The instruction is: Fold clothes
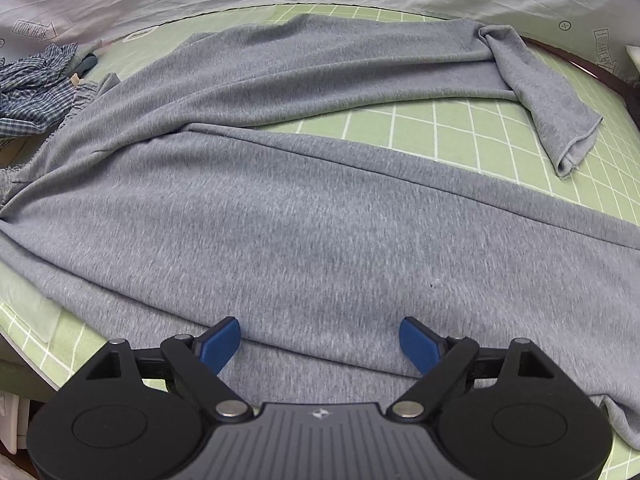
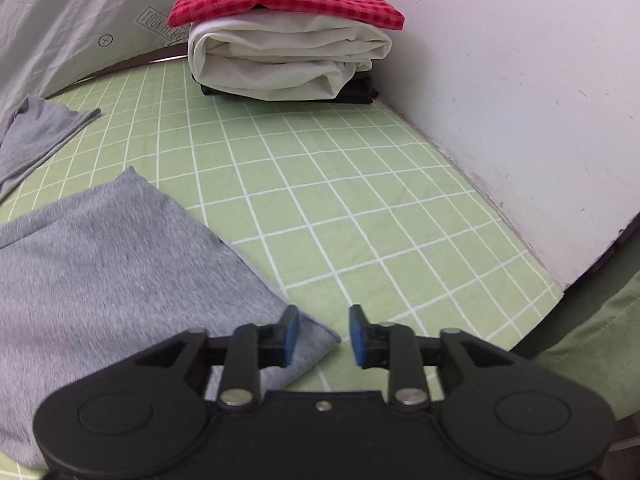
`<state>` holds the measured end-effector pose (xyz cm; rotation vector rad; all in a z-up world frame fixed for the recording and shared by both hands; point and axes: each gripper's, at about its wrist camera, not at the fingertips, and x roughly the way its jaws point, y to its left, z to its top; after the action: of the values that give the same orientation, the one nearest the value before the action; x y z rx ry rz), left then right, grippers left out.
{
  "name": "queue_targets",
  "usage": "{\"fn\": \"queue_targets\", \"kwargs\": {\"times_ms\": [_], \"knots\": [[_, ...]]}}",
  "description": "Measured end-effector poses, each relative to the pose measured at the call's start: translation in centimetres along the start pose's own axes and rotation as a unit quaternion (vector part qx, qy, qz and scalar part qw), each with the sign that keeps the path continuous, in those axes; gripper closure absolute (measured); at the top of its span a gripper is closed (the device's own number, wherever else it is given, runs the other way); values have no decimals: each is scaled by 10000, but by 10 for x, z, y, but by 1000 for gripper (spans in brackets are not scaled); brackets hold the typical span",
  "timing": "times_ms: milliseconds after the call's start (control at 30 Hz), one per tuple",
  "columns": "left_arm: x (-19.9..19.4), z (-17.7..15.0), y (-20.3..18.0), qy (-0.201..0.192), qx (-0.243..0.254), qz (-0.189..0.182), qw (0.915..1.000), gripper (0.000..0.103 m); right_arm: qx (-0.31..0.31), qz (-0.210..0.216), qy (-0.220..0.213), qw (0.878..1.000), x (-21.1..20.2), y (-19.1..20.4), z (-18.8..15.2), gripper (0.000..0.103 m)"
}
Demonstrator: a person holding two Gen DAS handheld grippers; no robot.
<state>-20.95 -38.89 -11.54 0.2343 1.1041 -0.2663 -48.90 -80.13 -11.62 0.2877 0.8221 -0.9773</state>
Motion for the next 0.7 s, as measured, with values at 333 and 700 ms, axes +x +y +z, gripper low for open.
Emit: {"fn": "queue_targets", "kwargs": {"times_ms": [333, 700], "knots": [[-24, -25, 33, -40, -711, 230, 9972, 16, -201, 1308, -279, 9908, 26, 40, 53, 56], [-14, -29, 43, 101, -1205, 553, 9911, 16, -481, 2196, 127, 9743, 71, 89, 80, 56]]}}
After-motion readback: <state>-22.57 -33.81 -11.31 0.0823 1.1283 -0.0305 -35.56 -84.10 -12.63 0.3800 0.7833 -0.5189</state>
